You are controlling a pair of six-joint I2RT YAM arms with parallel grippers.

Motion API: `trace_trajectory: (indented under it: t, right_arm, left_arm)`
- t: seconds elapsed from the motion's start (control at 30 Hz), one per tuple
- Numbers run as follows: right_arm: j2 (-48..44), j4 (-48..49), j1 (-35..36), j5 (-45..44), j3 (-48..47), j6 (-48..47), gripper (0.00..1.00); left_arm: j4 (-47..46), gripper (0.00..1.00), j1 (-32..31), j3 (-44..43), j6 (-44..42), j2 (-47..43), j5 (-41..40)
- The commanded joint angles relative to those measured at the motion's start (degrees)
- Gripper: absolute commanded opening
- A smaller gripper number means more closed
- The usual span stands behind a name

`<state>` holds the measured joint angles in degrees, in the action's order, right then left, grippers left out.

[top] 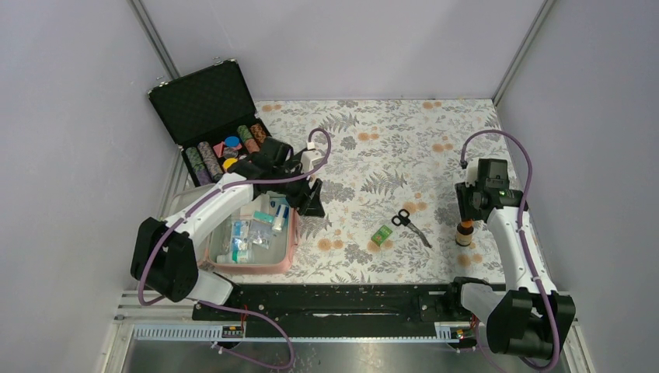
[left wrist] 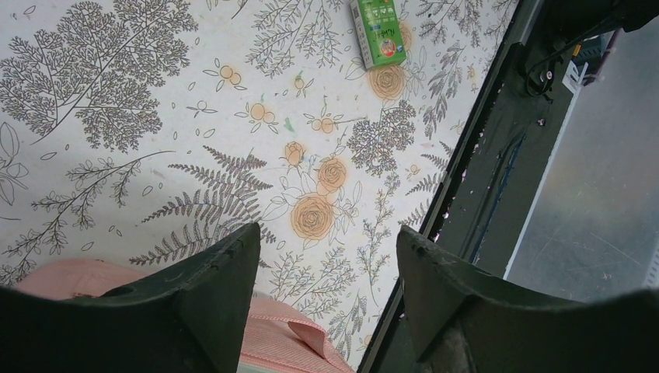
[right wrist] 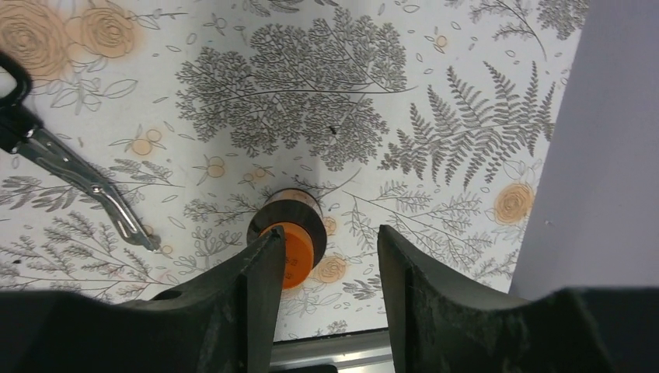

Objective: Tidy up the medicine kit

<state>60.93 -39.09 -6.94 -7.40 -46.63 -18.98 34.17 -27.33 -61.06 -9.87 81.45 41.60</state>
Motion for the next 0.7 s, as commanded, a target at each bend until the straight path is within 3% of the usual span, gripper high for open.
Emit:
trace_trajectory:
  t: [0.0,0.5,0.6,0.67]
  right_arm:
    - [1.3,-5.3,-0.4,4.1,1.1,0.0,0.55]
    - [7.0,-6.0,-0.4,12.9,-1.9,-3.9,0.54]
    - [4.6,-9.5,-0.4,13.6,-3.7,-11.4,0.6]
    - [1.6,-13.5,-0.4,13.6,-4.2,-23.0,0.65]
  left_arm:
    - [-0.9,0.64,-0.1,-1.5,-0.3,0.3,-0.1]
    - [-0.6,0.64,-0.1,-1.3,-0.7,0.4,-1.0]
    - [-0.6,0.64,0.0,-1.1,-0.8,0.0,-1.3]
    - [-0.2,0.64,-0.1,-1.1,-1.2,-0.3,-1.6]
